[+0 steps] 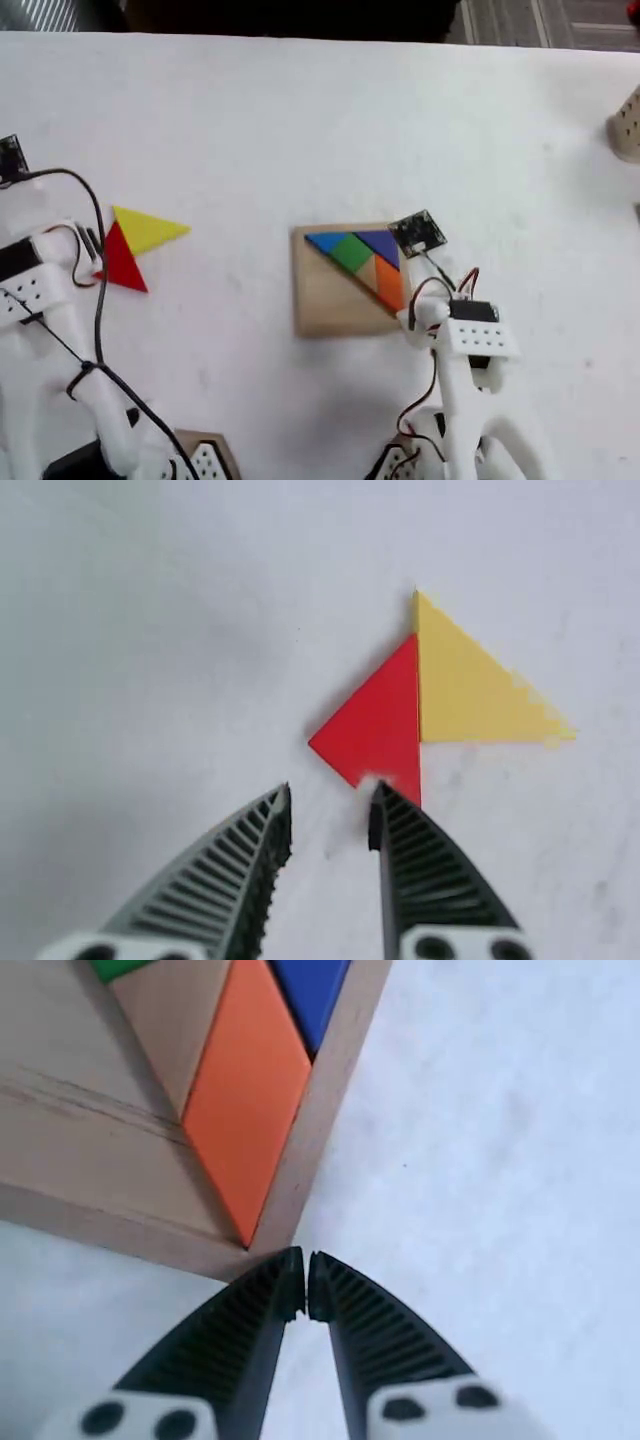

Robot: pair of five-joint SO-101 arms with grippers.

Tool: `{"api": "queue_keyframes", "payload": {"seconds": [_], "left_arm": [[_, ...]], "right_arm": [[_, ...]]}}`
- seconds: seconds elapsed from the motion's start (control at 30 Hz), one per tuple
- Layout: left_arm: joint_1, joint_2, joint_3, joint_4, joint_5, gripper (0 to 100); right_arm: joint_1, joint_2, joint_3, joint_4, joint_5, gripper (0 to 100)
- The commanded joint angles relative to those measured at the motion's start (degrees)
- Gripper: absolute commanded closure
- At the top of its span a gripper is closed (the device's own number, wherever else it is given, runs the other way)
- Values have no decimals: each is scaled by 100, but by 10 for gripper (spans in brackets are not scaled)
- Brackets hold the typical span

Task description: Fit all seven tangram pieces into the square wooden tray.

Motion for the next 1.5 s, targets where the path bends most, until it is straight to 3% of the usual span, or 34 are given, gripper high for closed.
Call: {"api": "queue_keyframes", "payload": {"seconds": [0.0,0.1,0.33,0.47,0.87,1.4,1.47], "left_arm": [[-84,-198,-527,519,-396,857],[-92,-198,-527,563,-501,847],[-374,681,-1081,1108,-492,712],[-435,1587,-1635,1169,-510,720],[-426,4013,-3121,1081,-1881,721],[-136,5473,-3640,703,-1855,721],[-84,5534,-3631,686,-1600,721]], "right_arm": [[57,-136,-26,-110,79,979],[57,-127,-26,-110,88,979],[57,-110,-26,-110,88,979],[101,-110,-9,-75,88,979],[101,-154,35,-84,88,979],[84,-154,35,-84,79,979],[84,-154,35,-84,79,979]]}}
